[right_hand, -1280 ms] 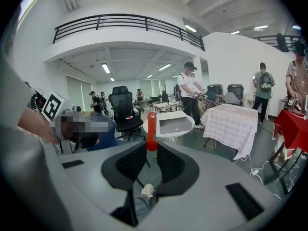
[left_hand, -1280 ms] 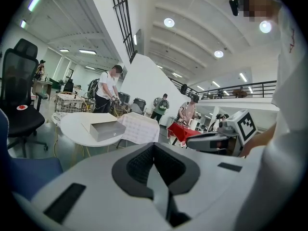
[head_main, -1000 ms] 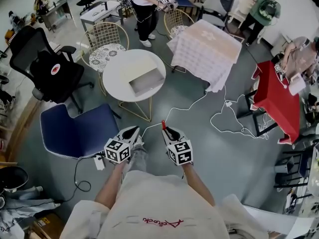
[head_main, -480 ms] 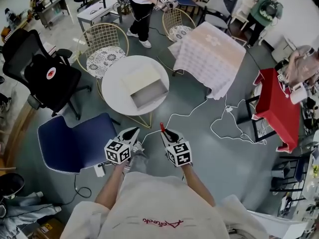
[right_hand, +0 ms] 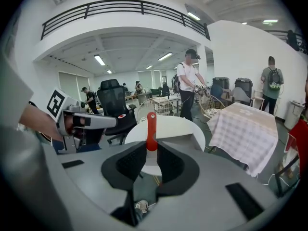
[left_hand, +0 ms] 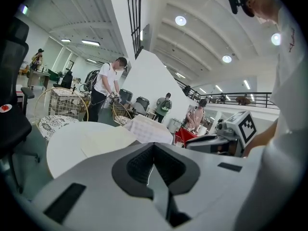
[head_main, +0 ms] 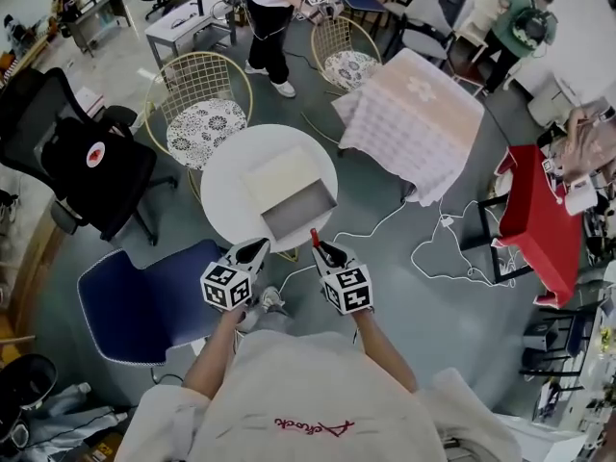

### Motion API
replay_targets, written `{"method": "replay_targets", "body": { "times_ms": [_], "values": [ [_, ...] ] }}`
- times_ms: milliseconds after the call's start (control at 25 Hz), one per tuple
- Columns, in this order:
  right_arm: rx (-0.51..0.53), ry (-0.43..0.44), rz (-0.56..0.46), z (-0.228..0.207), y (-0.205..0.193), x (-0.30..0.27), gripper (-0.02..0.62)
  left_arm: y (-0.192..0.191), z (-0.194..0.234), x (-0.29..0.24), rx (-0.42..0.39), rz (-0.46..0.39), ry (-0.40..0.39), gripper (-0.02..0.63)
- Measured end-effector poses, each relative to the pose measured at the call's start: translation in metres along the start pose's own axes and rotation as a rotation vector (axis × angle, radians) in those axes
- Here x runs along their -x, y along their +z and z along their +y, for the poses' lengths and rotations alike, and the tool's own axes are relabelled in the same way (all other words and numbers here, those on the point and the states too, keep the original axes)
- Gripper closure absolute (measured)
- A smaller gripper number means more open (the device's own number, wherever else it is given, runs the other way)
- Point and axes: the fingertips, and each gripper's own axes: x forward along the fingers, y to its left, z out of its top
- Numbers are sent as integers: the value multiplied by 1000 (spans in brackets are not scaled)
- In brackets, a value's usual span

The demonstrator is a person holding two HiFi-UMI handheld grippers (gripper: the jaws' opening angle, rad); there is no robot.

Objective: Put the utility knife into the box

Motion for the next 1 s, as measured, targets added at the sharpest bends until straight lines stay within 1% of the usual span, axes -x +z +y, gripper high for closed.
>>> {"method": "replay_targets", "body": {
  "times_ms": [200, 480, 640, 800, 1000],
  "values": [
    [7, -2, 6, -12, 26, -37, 517, 21, 34, -19, -7, 1, -8, 595],
    [1, -25, 5, -28, 52, -78, 517, 42, 75, -39, -6, 5, -19, 595],
    [-6, -28, 6, -32, 56, -85, 517, 48, 82, -46, -8, 12, -27, 595],
    [-16, -26, 12, -40, 50, -87, 517, 45, 82, -54, -5, 17, -26, 595],
    [-14, -3, 23, -49, 46, -93, 517, 37, 82, -58, 12, 25, 4, 595]
  ]
}}
